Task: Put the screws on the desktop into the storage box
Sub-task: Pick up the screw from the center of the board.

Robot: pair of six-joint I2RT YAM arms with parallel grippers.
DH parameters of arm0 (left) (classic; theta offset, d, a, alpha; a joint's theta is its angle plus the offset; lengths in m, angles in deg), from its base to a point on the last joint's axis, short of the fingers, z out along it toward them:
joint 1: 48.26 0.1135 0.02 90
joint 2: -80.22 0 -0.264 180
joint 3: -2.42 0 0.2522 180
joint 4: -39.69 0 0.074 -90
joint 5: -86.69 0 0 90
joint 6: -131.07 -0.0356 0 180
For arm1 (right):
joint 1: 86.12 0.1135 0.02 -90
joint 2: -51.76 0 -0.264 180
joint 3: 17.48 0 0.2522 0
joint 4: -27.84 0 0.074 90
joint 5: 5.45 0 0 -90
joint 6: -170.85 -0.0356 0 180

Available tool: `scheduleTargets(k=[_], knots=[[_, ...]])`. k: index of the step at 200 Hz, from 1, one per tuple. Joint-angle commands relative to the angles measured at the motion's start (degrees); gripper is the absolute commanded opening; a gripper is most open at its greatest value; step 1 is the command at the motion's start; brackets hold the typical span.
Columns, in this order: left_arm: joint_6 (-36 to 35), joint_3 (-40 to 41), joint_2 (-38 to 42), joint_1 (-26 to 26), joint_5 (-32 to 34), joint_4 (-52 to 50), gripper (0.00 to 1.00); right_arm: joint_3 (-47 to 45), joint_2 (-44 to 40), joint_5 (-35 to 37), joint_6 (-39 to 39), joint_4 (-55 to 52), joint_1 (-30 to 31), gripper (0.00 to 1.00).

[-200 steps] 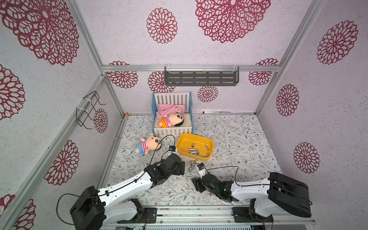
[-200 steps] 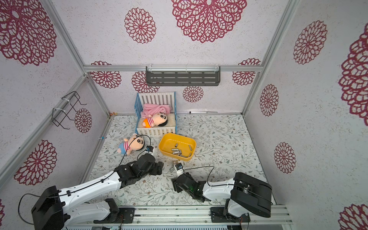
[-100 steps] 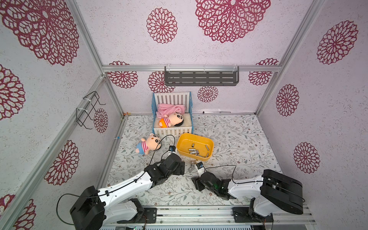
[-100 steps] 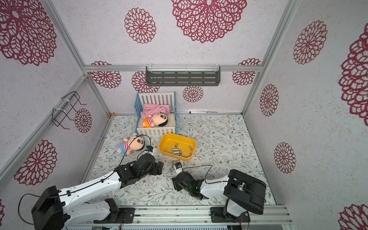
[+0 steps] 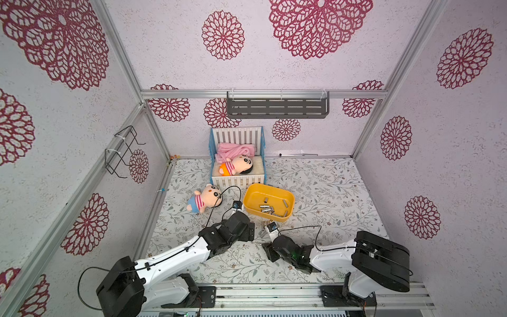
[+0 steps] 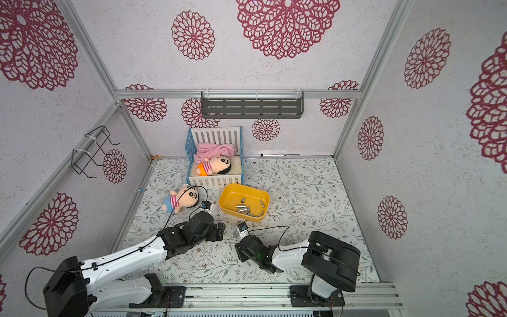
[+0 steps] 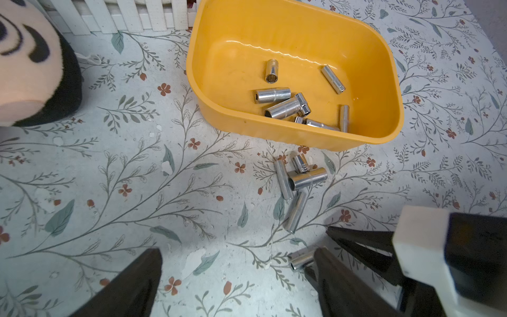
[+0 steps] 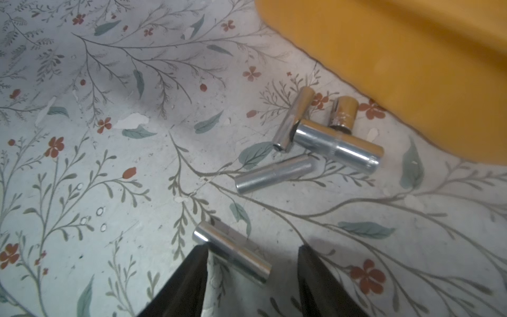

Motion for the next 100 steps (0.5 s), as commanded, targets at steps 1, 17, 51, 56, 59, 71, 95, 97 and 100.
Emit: scheduleTargets(k=[1, 17, 51, 56, 59, 71, 95, 97, 100], knots=[[0.41, 0.3, -0.24, 0.54, -0.44, -0.08, 0.92, 1.17, 1.33, -0.55, 1.11, 0.11, -0.43, 0.55], [0.37, 0.26, -0.24, 0.55, -0.42, -0.08, 0.92, 1.37, 1.89, -0.82, 1.26, 0.11, -0.34, 0.54], [0.37, 0.35, -0.24, 0.55, -0.44, -0.08, 0.92, 1.72, 2.31, -1.13, 1.4, -0.23, 0.02, 0.51], [0.42, 0.31, -0.3, 0.57, -0.41, -0.08, 0.92, 1.79, 2.33, -1.13, 1.41, -0.41, 0.14, 0.5], [0.43, 0.35, -0.26, 0.57, -0.35, -0.08, 0.92, 1.81, 2.29, -1.09, 1.4, -0.5, 0.18, 0.5], [0.37, 0.26, -0.37, 0.63, -0.4, -0.08, 0.92, 1.73, 2.05, -0.93, 1.35, -0.93, 0.49, 0.49], [0.39, 0.26, -0.52, 0.64, -0.5, -0.08, 0.92, 1.72, 1.58, -0.58, 0.98, -1.71, 1.21, 0.47], [0.37, 0.26, -0.46, 0.63, -0.48, -0.08, 0.92, 1.72, 1.57, -0.57, 0.99, -1.8, 1.3, 0.47], [0.41, 0.31, -0.42, 0.64, -0.48, -0.08, 0.92, 1.72, 1.5, -0.56, 0.9, -1.83, 1.39, 0.47]])
